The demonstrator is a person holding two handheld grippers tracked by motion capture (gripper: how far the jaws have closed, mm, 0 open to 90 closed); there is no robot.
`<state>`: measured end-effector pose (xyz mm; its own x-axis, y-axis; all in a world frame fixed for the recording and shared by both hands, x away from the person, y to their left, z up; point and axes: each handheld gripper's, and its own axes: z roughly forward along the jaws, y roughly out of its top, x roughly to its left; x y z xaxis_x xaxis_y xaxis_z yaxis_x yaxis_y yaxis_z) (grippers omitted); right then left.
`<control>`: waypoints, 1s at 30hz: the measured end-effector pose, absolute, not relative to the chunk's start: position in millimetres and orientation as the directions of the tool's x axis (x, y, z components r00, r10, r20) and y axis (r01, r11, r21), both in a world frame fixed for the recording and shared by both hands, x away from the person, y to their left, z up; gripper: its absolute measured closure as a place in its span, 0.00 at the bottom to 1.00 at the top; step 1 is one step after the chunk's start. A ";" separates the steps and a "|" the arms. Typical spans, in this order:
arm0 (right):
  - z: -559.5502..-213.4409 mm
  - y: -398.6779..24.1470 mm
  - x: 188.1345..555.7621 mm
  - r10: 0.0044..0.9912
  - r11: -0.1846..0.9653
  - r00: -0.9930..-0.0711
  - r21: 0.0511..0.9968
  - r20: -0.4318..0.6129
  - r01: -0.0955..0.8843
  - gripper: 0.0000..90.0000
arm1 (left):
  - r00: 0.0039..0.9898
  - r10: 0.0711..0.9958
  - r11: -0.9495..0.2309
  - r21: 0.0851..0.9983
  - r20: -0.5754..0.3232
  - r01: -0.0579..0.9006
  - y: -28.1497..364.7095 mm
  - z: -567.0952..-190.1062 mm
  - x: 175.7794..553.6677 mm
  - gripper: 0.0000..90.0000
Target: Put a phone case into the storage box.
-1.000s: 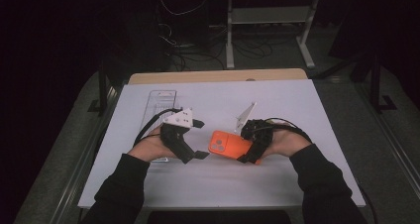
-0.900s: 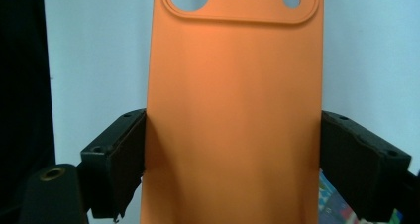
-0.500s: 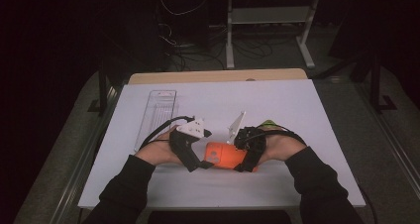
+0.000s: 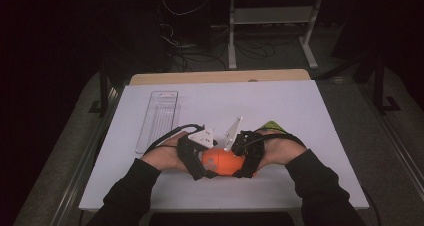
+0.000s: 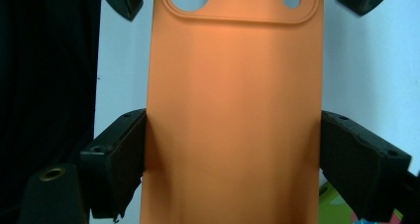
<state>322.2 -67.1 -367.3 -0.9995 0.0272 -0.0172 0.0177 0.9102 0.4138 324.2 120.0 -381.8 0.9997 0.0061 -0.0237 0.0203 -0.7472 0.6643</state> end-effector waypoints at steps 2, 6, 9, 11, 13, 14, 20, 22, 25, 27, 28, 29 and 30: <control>-366.2 -67.1 321.9 0.019 0.909 -1.000 0.416 -0.019 0.010 0.17 | 1.000 0.001 -0.751 0.660 -0.021 0.015 118.8 -382.3 323.8 0.00; -364.2 -66.9 320.7 0.018 0.904 -0.999 0.426 -0.026 0.005 0.17 | 0.999 0.009 -0.752 0.659 -0.034 0.029 117.4 -384.4 322.4 0.00; -362.8 -66.5 319.8 0.015 0.905 -0.999 0.426 -0.030 0.001 0.17 | 0.999 0.000 -0.760 0.649 -0.033 0.022 116.8 -384.9 322.8 0.00; -362.1 -66.1 319.3 0.011 0.903 -0.999 0.429 -0.031 -0.004 0.17 | 0.999 0.004 -0.755 0.655 -0.045 0.033 116.6 -385.3 322.0 0.00; -361.6 -65.9 318.6 0.011 0.904 -0.999 0.428 -0.033 -0.004 0.17 | 0.998 -0.005 -0.748 0.663 -0.056 0.033 117.2 -385.7 321.8 0.03; -361.3 -65.9 318.6 0.010 0.903 -0.999 0.429 -0.034 -0.005 0.17 | 0.998 -0.007 -0.747 0.664 -0.062 0.036 117.2 -386.0 321.5 0.04; -360.2 -65.7 318.2 0.006 0.903 -0.999 0.430 -0.035 -0.009 0.17 | 0.998 -0.015 -0.750 0.661 -0.058 0.027 117.0 -385.8 321.2 0.08; -360.7 -65.5 318.2 0.004 0.904 -0.999 0.427 -0.035 -0.011 0.17 | 0.998 -0.020 -0.750 0.661 -0.061 0.025 117.4 -385.9 321.5 0.10; -361.3 -65.2 317.9 0.003 0.906 -0.999 0.424 -0.035 -0.013 0.17 | 0.998 -0.015 -0.745 0.666 -0.068 0.034 118.3 -386.2 321.7 0.14; -361.4 -64.8 317.7 -0.001 0.905 -0.999 0.424 -0.035 -0.016 0.17 | 0.997 -0.017 -0.744 0.668 -0.072 0.035 118.8 -386.1 322.3 0.15; -361.0 -64.8 317.4 0.000 0.905 -0.999 0.426 -0.033 -0.014 0.17 | 0.997 -0.017 -0.743 0.668 -0.072 0.035 118.9 -386.0 322.2 0.16; -361.0 -64.8 317.4 0.000 0.905 -0.999 0.426 -0.033 -0.014 0.17 | 0.997 -0.018 -0.742 0.669 -0.070 0.034 119.1 -385.9 322.2 0.16; -360.9 -64.9 317.4 0.000 0.904 -0.999 0.427 -0.035 -0.015 0.17 | 0.997 -0.020 -0.743 0.668 -0.071 0.033 119.2 -385.4 322.5 0.16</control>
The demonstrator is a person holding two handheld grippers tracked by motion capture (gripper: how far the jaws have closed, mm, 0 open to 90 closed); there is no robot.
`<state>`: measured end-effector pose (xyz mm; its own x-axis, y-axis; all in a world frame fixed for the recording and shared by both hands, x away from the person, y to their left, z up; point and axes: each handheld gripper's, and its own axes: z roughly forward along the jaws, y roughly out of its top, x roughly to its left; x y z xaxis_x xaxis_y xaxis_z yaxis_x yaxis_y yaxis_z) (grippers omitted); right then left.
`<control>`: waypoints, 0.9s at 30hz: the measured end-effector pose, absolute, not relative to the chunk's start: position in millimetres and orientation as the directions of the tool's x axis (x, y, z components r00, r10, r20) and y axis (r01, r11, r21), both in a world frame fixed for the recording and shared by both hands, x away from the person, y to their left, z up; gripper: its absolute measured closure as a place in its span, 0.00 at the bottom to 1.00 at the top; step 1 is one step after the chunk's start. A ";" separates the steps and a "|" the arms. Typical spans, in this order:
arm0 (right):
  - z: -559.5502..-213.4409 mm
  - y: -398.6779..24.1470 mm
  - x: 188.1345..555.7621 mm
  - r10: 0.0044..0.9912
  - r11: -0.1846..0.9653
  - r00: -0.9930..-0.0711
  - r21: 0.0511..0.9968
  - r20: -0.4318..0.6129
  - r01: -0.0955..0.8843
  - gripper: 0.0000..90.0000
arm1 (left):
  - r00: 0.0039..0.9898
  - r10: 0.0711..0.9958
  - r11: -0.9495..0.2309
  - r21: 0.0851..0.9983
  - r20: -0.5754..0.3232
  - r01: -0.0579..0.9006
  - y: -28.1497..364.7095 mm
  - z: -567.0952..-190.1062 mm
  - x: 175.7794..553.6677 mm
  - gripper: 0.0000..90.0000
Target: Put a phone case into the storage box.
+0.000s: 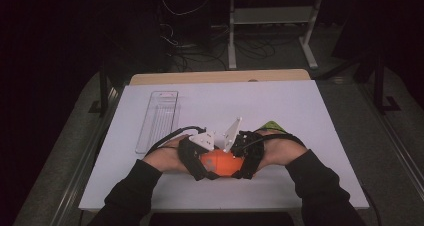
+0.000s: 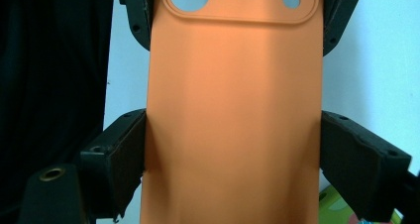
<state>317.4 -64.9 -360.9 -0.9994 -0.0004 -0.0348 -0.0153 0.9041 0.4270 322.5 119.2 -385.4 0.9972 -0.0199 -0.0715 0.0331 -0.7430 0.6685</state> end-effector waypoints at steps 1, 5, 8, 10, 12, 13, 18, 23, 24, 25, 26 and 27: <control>-360.6 -65.2 317.3 0.001 0.904 -0.999 0.427 -0.035 -0.014 0.17 | 0.997 -0.020 -0.741 0.671 -0.073 0.035 119.3 -385.4 322.4 0.16; -360.8 -65.1 317.1 -0.003 0.904 -1.000 0.427 -0.029 -0.015 0.17 | 0.996 -0.024 -0.746 0.665 -0.085 0.039 119.0 -385.8 322.5 0.17; -361.7 -64.6 317.0 -0.005 0.907 -1.000 0.421 -0.025 -0.015 0.17 | 0.996 -0.021 -0.755 0.654 -0.091 0.044 117.6 -386.0 322.0 0.18; -362.0 -64.6 316.8 -0.006 0.907 -1.000 0.421 -0.030 -0.018 0.16 | 0.996 -0.020 -0.759 0.650 -0.083 0.039 117.5 -385.3 321.8 0.18; -362.6 -64.9 316.3 -0.007 0.904 -0.999 0.427 -0.043 -0.024 0.16 | 0.997 -0.023 -0.759 0.650 -0.074 0.031 117.9 -384.6 322.1 0.18; -363.1 -65.5 316.0 0.000 0.900 -0.999 0.436 -0.042 -0.019 0.16 | 0.997 -0.018 -0.760 0.649 -0.078 0.037 118.3 -384.4 322.0 0.18; -361.8 -70.0 317.9 0.023 0.881 -0.999 0.473 -0.038 0.002 0.14 | 0.997 -0.001 -0.774 0.631 -0.082 0.051 120.8 -386.3 323.5 0.18; -358.8 -82.7 322.4 0.077 0.847 -0.997 0.529 -0.020 0.055 0.14 | 0.995 0.050 -0.756 0.648 -0.082 0.092 128.3 -385.1 326.2 0.18; -358.2 -86.4 324.0 0.096 0.836 -0.995 0.544 -0.016 0.072 0.14 | 0.995 0.063 -0.758 0.645 -0.081 0.100 130.3 -384.7 326.5 0.18; -357.7 -89.4 324.5 0.122 0.825 -0.992 0.555 0.000 0.102 0.14 | 0.994 0.071 -0.760 0.641 -0.083 0.108 132.2 -384.8 327.5 0.18; -357.7 -92.3 325.4 0.142 0.813 -0.990 0.569 0.015 0.125 0.14 | 0.993 0.085 -0.758 0.641 -0.086 0.121 133.9 -385.5 327.6 0.18; -358.8 -94.8 327.9 0.145 0.797 -0.989 0.592 0.006 0.120 0.14 | 0.992 0.102 -0.758 0.639 -0.081 0.130 135.8 -386.1 327.8 0.18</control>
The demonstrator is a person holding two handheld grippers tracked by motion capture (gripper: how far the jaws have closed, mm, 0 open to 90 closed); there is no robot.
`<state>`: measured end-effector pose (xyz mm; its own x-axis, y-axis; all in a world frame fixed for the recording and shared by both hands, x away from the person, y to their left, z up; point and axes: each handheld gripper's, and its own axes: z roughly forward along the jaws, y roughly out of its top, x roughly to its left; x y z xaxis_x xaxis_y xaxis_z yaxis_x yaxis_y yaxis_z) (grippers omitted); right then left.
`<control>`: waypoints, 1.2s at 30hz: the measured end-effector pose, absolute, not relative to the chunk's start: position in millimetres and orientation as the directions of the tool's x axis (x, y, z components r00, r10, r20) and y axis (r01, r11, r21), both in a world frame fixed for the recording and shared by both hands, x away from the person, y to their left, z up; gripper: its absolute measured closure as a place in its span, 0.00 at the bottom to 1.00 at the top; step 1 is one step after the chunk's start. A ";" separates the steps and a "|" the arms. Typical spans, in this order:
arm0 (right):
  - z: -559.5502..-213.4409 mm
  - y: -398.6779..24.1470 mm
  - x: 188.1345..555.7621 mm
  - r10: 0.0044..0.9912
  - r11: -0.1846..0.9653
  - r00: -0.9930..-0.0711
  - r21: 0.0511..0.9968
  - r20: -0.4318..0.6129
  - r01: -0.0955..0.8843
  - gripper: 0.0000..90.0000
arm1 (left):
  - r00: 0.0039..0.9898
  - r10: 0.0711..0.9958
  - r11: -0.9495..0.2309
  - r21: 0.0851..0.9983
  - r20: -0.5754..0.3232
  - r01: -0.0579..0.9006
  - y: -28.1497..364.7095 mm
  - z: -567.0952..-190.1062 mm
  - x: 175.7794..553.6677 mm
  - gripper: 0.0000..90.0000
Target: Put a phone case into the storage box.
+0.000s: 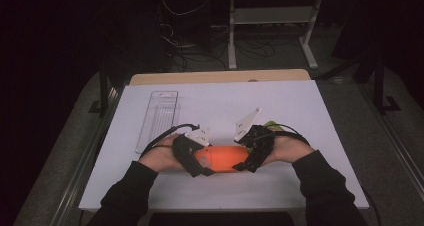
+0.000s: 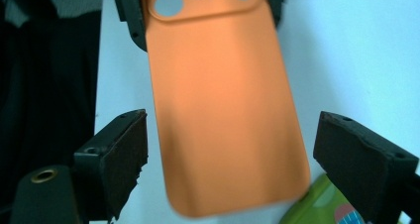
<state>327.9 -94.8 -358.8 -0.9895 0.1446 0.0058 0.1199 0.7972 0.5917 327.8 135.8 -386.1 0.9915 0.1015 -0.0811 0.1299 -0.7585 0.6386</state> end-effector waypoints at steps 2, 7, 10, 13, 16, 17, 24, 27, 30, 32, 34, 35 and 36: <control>-362.0 -100.1 329.2 0.180 0.788 -0.984 0.598 0.001 0.145 0.13 | 0.988 0.136 -0.757 0.636 -0.073 0.151 139.3 -386.7 328.4 0.18; -366.4 -114.3 333.2 0.264 0.743 -0.964 0.635 0.009 0.209 0.13 | 0.976 0.208 -0.745 0.636 -0.069 0.204 146.9 -384.3 332.1 0.18; -366.5 -123.7 335.2 0.329 0.699 -0.944 0.664 0.035 0.268 0.13 | 0.964 0.257 -0.733 0.637 -0.069 0.241 148.7 -384.9 333.9 0.18; -368.3 -129.3 334.2 0.404 0.663 -0.914 0.672 0.050 0.330 0.13 | 0.955 0.286 -0.720 0.640 -0.075 0.266 148.5 -385.5 334.7 0.18; -371.8 -134.6 334.1 0.448 0.633 -0.892 0.683 0.060 0.364 0.13 | 0.941 0.327 -0.698 0.649 -0.084 0.301 148.8 -385.1 337.0 0.18; -373.2 -137.1 333.9 0.459 0.625 -0.886 0.687 0.061 0.371 0.13 | 0.937 0.339 -0.694 0.651 -0.083 0.309 149.2 -384.2 337.7 0.18; -380.9 -144.6 328.0 0.536 0.549 -0.839 0.715 0.097 0.433 0.13 | 0.896 0.432 -0.638 0.668 -0.100 0.383 152.7 -380.9 341.4 0.18; -386.3 -147.7 325.5 0.563 0.513 -0.819 0.732 0.107 0.448 0.12 | 0.882 0.463 -0.618 0.681 -0.090 0.394 155.6 -377.4 343.6 0.18; -392.0 -148.8 322.1 0.602 0.482 -0.790 0.737 0.113 0.473 0.12 | 0.874 0.477 -0.610 0.682 -0.090 0.403 157.2 -375.4 343.8 0.18; -395.9 -148.6 318.7 0.621 0.469 -0.777 0.744 0.106 0.476 0.12 | 0.868 0.488 -0.602 0.685 -0.091 0.410 157.3 -375.1 343.9 0.18; -399.3 -147.7 316.1 0.639 0.453 -0.762 0.749 0.106 0.483 0.11 | 0.860 0.501 -0.587 0.691 -0.100 0.422 157.0 -374.8 343.2 0.18; -401.5 -147.4 315.0 0.645 0.447 -0.757 0.752 0.104 0.484 0.10 | 0.857 0.505 -0.586 0.689 -0.101 0.426 157.6 -373.9 343.1 0.18; -403.0 -146.3 313.2 0.651 0.438 -0.751 0.754 0.110 0.490 0.10 | 0.855 0.509 -0.584 0.690 -0.100 0.428 158.2 -373.1 342.8 0.18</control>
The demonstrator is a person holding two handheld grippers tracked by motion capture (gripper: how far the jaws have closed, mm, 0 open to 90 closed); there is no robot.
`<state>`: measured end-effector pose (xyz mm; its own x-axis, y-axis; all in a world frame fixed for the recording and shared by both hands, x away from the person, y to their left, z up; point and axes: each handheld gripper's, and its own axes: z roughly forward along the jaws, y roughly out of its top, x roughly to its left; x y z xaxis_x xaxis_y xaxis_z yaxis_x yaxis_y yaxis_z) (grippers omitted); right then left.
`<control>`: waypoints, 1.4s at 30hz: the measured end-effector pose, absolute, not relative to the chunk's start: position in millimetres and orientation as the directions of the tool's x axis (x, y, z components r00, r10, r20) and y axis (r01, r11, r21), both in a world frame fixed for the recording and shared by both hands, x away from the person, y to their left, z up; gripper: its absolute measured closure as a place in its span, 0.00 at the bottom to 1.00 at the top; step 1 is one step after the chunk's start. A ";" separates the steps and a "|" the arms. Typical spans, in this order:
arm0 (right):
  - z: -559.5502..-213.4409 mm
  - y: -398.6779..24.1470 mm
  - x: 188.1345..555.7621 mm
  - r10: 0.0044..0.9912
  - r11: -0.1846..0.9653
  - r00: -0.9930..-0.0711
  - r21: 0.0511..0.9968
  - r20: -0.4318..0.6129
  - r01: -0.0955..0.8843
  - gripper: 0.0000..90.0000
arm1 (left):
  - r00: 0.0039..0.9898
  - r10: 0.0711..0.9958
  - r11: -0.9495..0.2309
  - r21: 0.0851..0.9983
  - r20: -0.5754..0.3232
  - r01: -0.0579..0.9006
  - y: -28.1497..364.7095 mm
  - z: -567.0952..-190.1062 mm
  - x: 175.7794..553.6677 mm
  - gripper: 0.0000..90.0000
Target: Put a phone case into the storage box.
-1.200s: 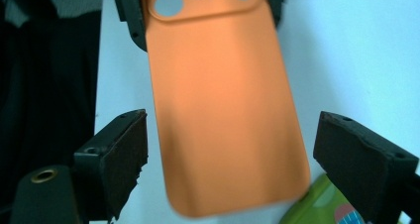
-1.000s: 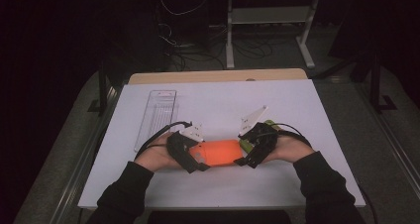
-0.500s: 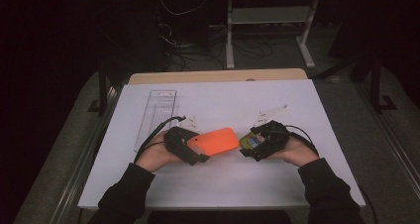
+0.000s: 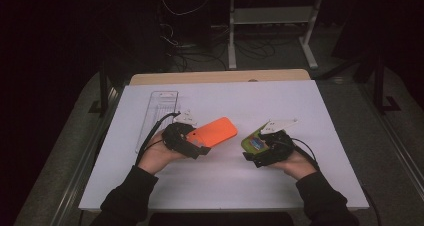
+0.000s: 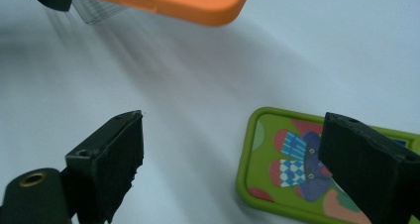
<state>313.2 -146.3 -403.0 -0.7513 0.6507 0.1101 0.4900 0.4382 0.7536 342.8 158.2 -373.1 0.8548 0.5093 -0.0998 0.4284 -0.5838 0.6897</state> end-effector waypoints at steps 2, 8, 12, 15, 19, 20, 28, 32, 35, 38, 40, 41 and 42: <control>-405.9 -143.5 310.7 0.653 0.436 -0.750 0.755 0.109 0.489 0.10 | 0.860 0.502 -0.593 0.686 -0.096 0.423 160.1 -371.9 344.1 0.18; -408.8 -135.4 307.6 0.667 0.418 -0.740 0.781 0.084 0.465 0.08 | 0.847 0.518 -0.563 0.700 -0.116 0.440 158.7 -371.7 343.9 0.18; -410.5 -136.0 310.0 0.684 0.403 -0.726 0.795 0.066 0.452 0.04 | 0.850 0.513 -0.568 0.694 -0.120 0.442 157.5 -371.7 343.7 0.18; -411.3 -135.6 310.5 0.691 0.407 -0.721 0.797 0.051 0.447 0.02 | 0.860 0.500 -0.591 0.684 -0.105 0.427 158.3 -371.2 344.5 0.18; -411.2 -133.7 309.2 0.700 0.414 -0.714 0.807 0.013 0.421 0.00 | 0.859 0.500 -0.584 0.689 -0.111 0.429 158.7 -370.2 344.2 0.18; -411.2 -132.5 308.1 0.706 0.422 -0.708 0.806 -0.004 0.416 0.00 | 0.854 0.505 -0.572 0.694 -0.122 0.437 158.1 -370.3 343.6 0.18; -411.9 -126.4 302.6 0.703 0.497 -0.693 0.807 -0.160 0.318 0.00 | 0.862 0.495 -0.589 0.686 -0.110 0.427 158.2 -370.6 344.2 0.18; -410.1 -123.0 298.3 0.693 0.541 -0.675 0.801 -0.252 0.256 0.00 | 0.852 0.508 -0.567 0.695 -0.127 0.442 155.9 -372.0 342.6 0.18; -410.1 -119.8 296.4 0.670 0.578 -0.672 0.789 -0.314 0.208 0.00 | 0.852 0.508 -0.568 0.695 -0.125 0.441 155.8 -371.8 342.2 0.18; -410.7 -116.3 293.7 0.649 0.614 -0.666 0.770 -0.367 0.173 0.00 | 0.855 0.504 -0.572 0.695 -0.121 0.436 156.4 -371.5 342.6 0.18; -411.1 -113.5 292.0 0.636 0.634 -0.659 0.759 -0.402 0.148 0.00 | 0.855 0.505 -0.572 0.695 -0.120 0.435 156.7 -371.3 342.7 0.18; -411.1 -113.0 291.4 0.634 0.640 -0.657 0.755 -0.409 0.147 0.00 | 0.856 0.504 -0.574 0.695 -0.117 0.433 156.9 -371.2 342.9 0.18; -411.2 -111.8 290.8 0.622 0.656 -0.652 0.743 -0.434 0.130 0.00 | 0.858 0.500 -0.577 0.695 -0.114 0.429 157.3 -371.1 343.4 0.18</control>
